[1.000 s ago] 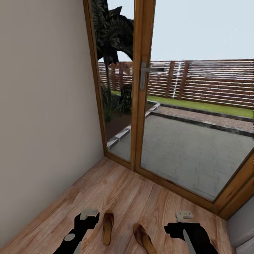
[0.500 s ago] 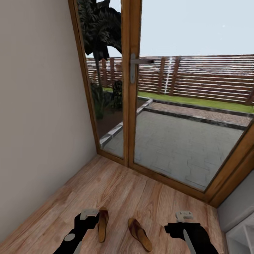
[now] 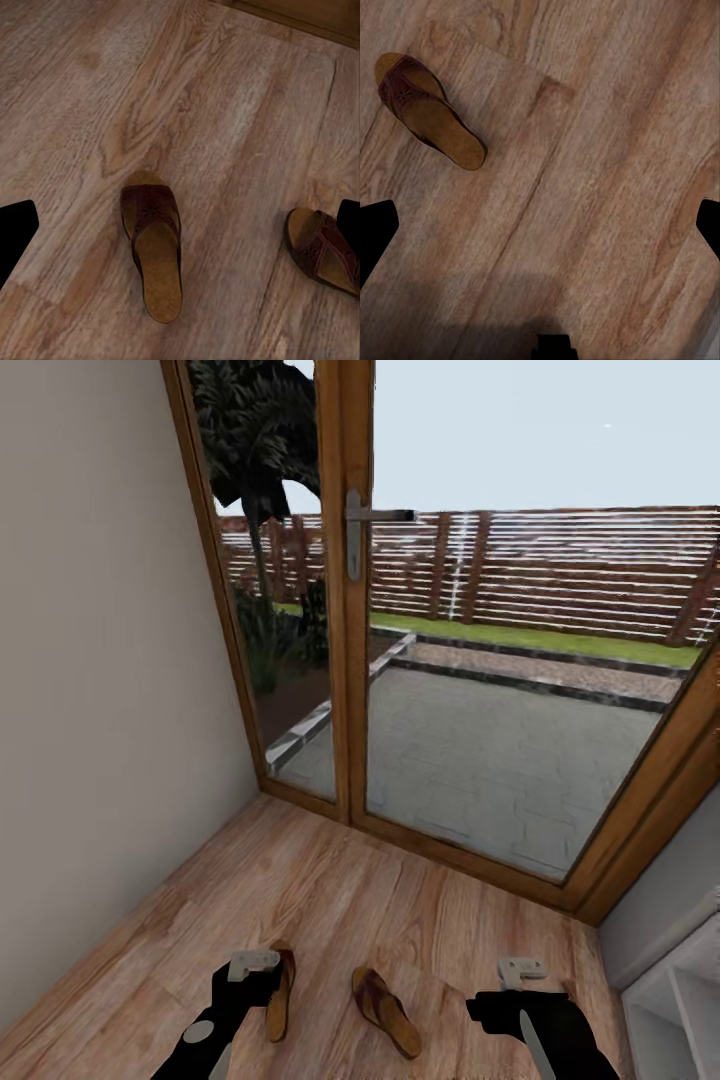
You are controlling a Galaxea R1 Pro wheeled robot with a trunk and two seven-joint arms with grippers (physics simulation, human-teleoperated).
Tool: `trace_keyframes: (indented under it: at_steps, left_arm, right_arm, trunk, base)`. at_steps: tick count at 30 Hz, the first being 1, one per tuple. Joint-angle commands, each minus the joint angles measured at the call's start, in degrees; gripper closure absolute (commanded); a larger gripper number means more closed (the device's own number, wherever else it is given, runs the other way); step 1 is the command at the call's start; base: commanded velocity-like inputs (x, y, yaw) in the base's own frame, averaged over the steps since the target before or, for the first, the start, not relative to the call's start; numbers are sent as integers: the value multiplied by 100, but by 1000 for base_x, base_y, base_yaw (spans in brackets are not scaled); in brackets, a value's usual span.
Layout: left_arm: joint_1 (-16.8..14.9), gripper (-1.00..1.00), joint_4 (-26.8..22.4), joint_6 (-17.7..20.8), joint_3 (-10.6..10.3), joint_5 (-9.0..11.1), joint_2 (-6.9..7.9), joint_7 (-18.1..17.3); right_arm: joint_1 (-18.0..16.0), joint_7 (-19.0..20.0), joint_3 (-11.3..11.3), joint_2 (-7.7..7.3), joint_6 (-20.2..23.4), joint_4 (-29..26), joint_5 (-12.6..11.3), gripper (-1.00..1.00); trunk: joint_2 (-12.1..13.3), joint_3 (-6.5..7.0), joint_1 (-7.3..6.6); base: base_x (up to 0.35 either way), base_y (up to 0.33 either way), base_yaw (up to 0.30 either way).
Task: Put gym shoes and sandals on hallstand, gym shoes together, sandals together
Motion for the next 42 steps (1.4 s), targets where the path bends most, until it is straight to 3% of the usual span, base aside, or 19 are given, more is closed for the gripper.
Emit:
trace_keyframes:
  at_steps: [1,7,8,9,14,42]
  left_arm:
    - [-4,-100,2,-38,-5,-2,2,-1]
    - [-24,-100,7,-258,-19,-98,10,10]
    - [-26,-100,7,-280,-19,-134,9,11]
    - [-33,-100,20,-441,-21,-310,8,14]
    - [-35,-100,154,-714,-21,-381,8,15]
    - [-35,-100,220,-856,-22,-403,8,16]
  right_arm:
    - [-3,2,0,-1,26,-6,1,-100]
    - [-5,4,2,-1,26,-59,0,-100]
    - [-4,3,6,-1,26,-96,1,-100]
    - [-3,5,16,-1,26,-301,-1,-100]
    - [-3,3,25,-1,26,-411,-1,-100]
    - [-3,11,59,15,-6,-980,22,-100]
  trunk:
    - [-44,-30,22]
    - [-284,-167,154]
    - [-324,-187,176]
    - [-365,-206,198]
    - [-565,-297,307]
    - [-1688,-800,922]
  base:
    - [0,0,-162]
    - [0,0,-70]
    - [0,0,-29]
    - [0,0,-7]
    - [0,0,-4]
    - [0,0,0]
